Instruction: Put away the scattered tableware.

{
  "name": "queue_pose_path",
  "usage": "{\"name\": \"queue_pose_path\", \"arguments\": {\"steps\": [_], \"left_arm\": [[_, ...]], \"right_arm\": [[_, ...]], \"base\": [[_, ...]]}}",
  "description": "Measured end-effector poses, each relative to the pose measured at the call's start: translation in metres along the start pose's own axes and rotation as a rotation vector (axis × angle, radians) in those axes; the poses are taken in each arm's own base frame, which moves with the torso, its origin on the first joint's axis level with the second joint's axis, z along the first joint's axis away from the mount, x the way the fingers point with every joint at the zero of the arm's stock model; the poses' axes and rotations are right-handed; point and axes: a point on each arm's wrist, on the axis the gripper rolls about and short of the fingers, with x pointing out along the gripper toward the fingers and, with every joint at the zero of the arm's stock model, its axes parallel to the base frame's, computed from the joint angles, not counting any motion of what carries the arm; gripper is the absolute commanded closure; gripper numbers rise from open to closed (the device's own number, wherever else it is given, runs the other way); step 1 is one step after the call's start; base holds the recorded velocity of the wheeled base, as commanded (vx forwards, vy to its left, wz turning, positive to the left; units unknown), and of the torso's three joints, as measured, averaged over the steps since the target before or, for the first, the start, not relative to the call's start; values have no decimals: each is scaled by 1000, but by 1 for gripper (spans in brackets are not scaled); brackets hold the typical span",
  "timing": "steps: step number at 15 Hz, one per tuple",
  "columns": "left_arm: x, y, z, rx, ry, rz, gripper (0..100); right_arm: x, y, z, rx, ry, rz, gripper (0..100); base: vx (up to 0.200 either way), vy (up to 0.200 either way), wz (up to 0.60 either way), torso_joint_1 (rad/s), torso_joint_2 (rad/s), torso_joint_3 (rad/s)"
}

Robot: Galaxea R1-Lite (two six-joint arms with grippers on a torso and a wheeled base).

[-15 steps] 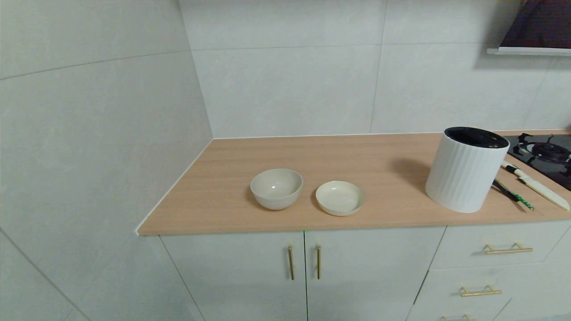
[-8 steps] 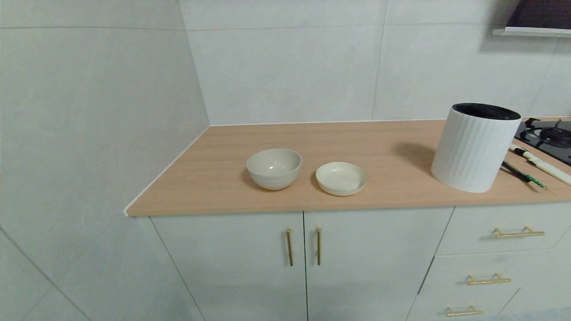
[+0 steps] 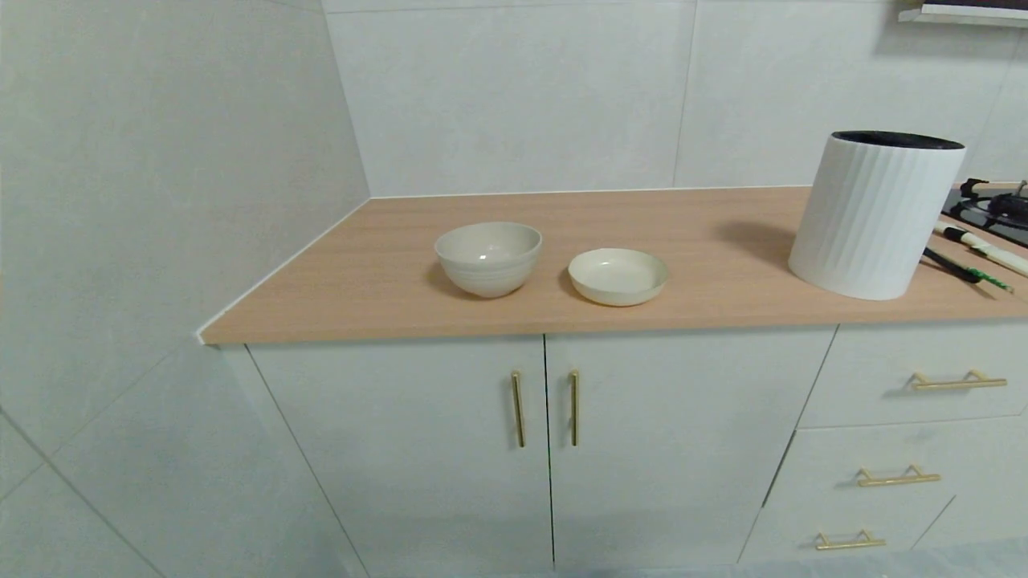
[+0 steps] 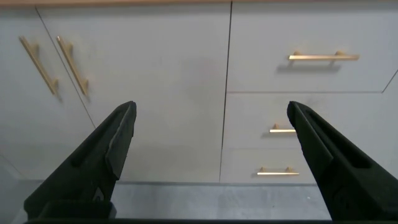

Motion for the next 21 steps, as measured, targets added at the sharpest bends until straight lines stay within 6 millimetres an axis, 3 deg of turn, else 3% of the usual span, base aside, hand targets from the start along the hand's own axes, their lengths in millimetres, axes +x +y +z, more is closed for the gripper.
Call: {"name": "queue_pose_path", "arguments": {"steps": [10,21], "left_arm": [[0,0,0,0,2,0,0],[0,0,0,0,0,0,0]], "right_arm": [[0,0,0,0,0,0,0],[0,0,0,0,0,0,0]], "base": [[0,0,0,-125,440,314],[0,0,0,-7,28,19]]}}
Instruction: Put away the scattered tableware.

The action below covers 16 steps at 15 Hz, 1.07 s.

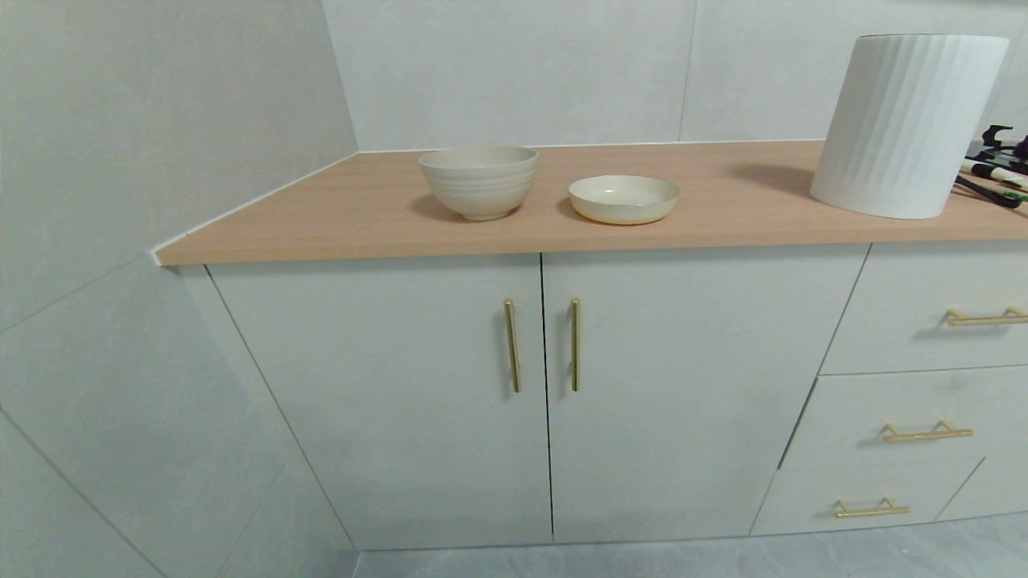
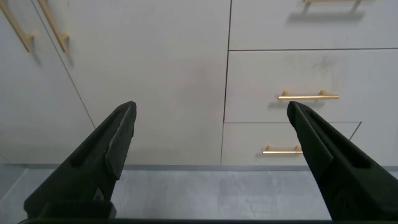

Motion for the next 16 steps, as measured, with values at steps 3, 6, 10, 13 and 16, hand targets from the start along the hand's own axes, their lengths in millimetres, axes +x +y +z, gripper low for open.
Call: {"name": "queue_pose_path", "arguments": {"steps": [3,6,10,13,16], "left_arm": [[0,0,0,0,0,0,0],[0,0,0,0,0,0,0],[0,0,0,0,0,0,0],[0,0,0,0,0,0,0],[0,0,0,0,0,0,0]], "right_arm": [[0,0,0,0,0,0,0],[0,0,0,0,0,0,0],[0,0,0,0,0,0,0],[0,0,0,0,0,0,0],[0,0,0,0,0,0,0]], "base": [[0,0,400,0,3,6],[0,0,200,-1,1,1],[0,0,0,0,0,0],[0,0,0,0,0,0],[0,0,0,0,0,0]]}}
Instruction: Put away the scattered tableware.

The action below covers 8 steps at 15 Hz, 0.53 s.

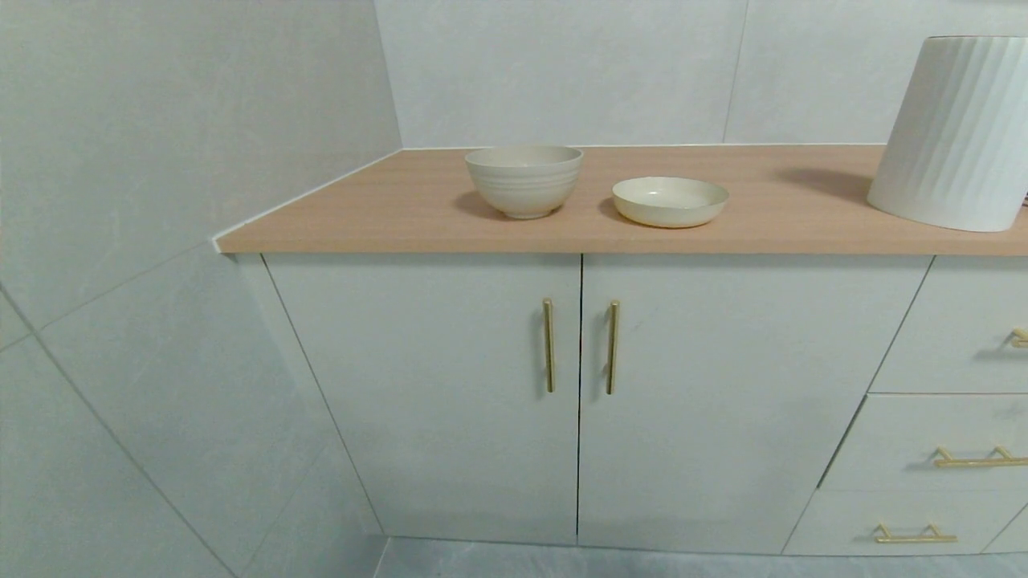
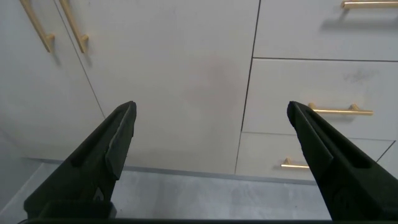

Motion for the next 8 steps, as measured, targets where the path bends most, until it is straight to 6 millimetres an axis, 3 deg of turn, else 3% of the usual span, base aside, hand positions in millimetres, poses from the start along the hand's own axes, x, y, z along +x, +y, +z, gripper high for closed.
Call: {"name": "queue_pose_path", "arguments": {"steps": [8], "left_arm": [[0,0,0,1,0,0,0]], "right_arm": [[0,0,0,-4,0,2,0]], "base": [[0,0,0,0,0,0]]}}
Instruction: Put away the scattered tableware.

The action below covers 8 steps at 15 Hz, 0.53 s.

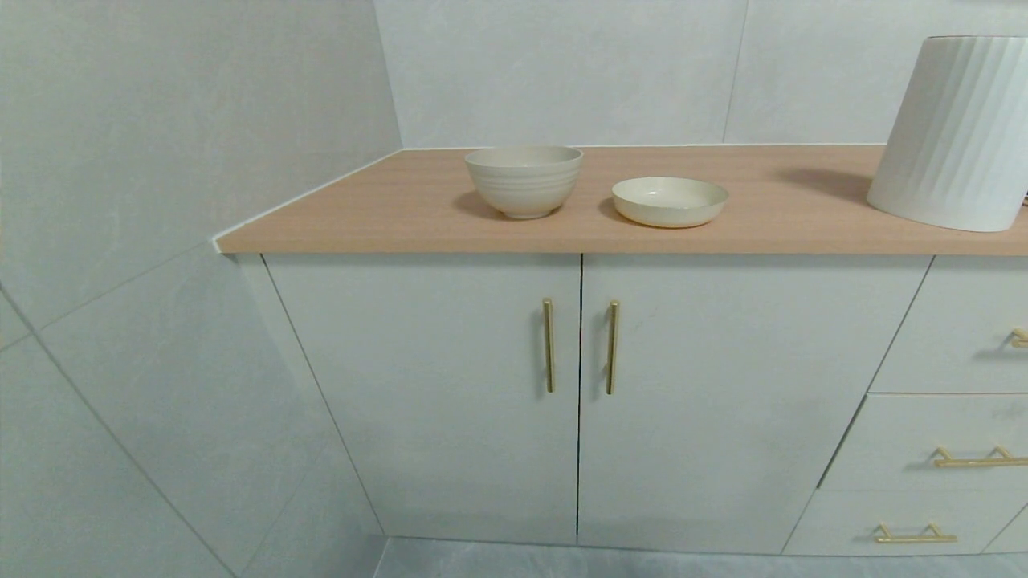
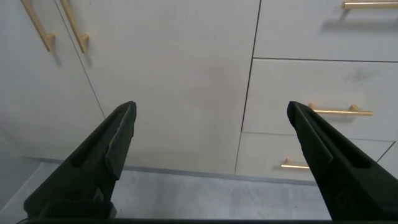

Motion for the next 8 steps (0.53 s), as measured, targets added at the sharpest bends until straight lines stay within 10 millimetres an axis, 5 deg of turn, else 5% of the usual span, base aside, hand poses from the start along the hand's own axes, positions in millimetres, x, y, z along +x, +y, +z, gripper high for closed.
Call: {"name": "queue_pose_path", "arguments": {"steps": [3,8], "left_arm": [[0,0,0,0,0,0,0],[0,0,0,0,0,0,0]], "right_arm": [[-4,1,13,33,-44,28,0],[-3,7,45,69,18,347,0]], "base": [[0,0,0,0,0,0],[0,0,0,0,0,0]]}}
